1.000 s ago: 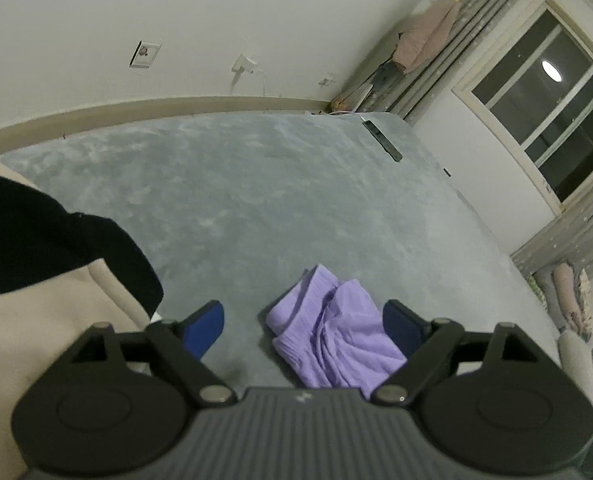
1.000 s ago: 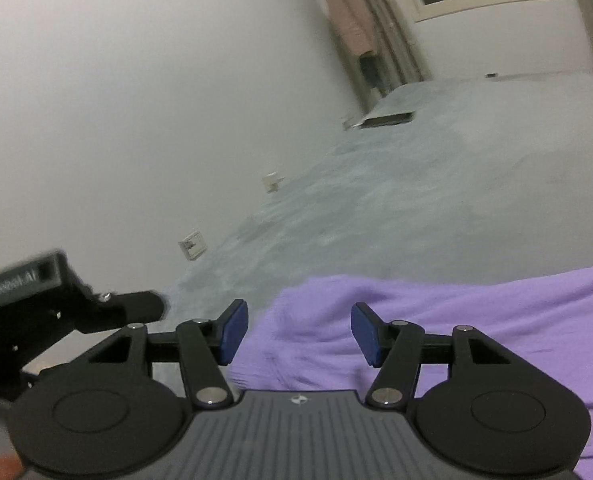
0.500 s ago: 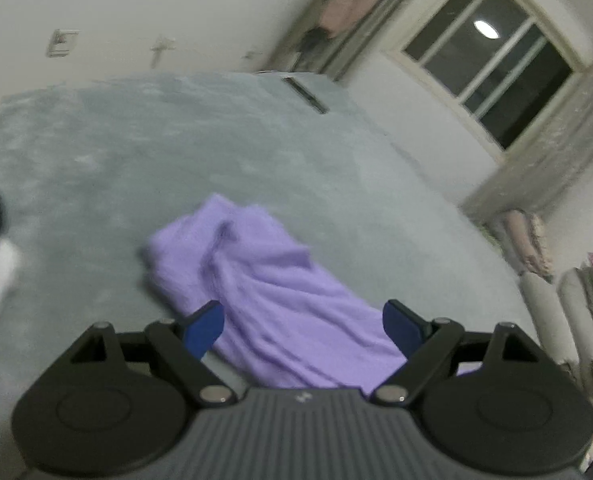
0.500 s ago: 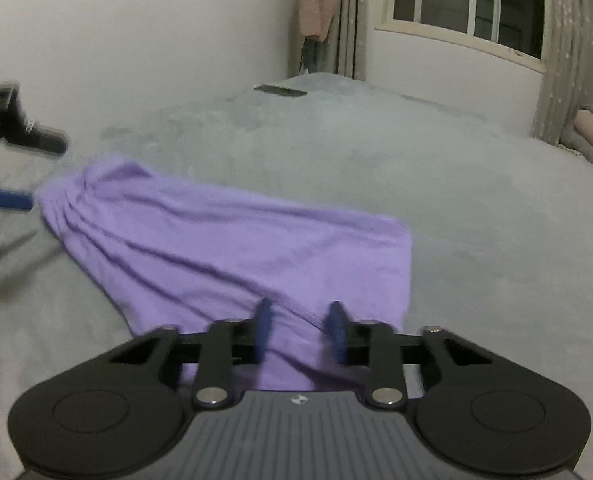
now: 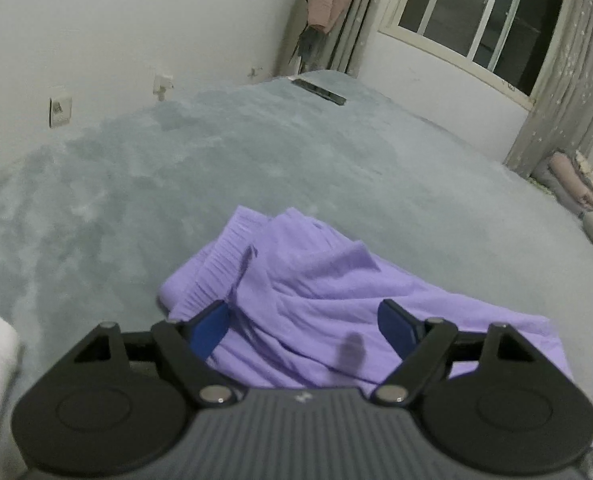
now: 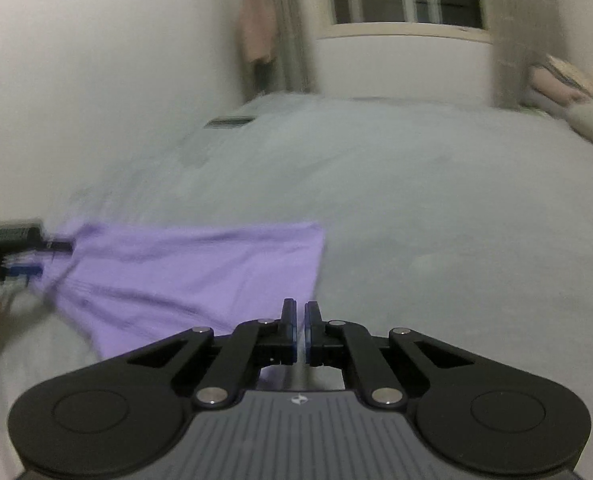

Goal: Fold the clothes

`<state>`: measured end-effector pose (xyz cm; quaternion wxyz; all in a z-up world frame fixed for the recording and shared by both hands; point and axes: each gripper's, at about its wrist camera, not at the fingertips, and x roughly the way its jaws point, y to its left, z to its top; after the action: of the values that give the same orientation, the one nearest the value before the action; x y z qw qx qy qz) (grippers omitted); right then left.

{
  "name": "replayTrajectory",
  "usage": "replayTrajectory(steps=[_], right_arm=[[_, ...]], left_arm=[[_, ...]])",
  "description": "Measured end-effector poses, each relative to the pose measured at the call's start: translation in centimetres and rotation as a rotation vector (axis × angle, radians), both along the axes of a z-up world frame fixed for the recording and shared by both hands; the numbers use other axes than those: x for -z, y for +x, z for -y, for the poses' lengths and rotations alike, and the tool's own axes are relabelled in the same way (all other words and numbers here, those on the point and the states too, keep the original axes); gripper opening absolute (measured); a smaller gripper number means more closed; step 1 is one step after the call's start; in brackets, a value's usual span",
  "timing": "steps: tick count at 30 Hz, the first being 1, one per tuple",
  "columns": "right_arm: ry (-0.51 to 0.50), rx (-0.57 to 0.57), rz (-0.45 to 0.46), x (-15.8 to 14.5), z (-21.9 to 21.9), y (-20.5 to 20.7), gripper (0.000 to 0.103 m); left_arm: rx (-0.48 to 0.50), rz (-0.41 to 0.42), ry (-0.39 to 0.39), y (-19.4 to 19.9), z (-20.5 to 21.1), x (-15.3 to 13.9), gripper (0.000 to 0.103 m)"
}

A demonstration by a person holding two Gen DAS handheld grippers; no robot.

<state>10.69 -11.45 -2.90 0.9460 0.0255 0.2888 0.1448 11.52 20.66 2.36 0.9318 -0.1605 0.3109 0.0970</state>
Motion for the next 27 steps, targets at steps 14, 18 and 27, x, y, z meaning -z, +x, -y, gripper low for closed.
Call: replayTrajectory(steps=[14, 18, 27], right_arm=[[0.27, 0.005, -0.172, 2.1, 1.6, 1.3, 0.059], [0.4, 0.046, -0.193, 2.7, 2.1, 1.5, 0.07], [0.427, 0.116, -0.189, 3.3, 0.9, 1.9, 0.045]], left_arm=[[-0.139, -0.01, 0.082, -1.7, -2.8, -2.0, 0.088], [-0.155, -0.056, -0.002, -0.9, -3.4, -0.2, 0.09], [-0.061, -0.037, 0.146, 0.0, -0.1, 1.1, 0.05]])
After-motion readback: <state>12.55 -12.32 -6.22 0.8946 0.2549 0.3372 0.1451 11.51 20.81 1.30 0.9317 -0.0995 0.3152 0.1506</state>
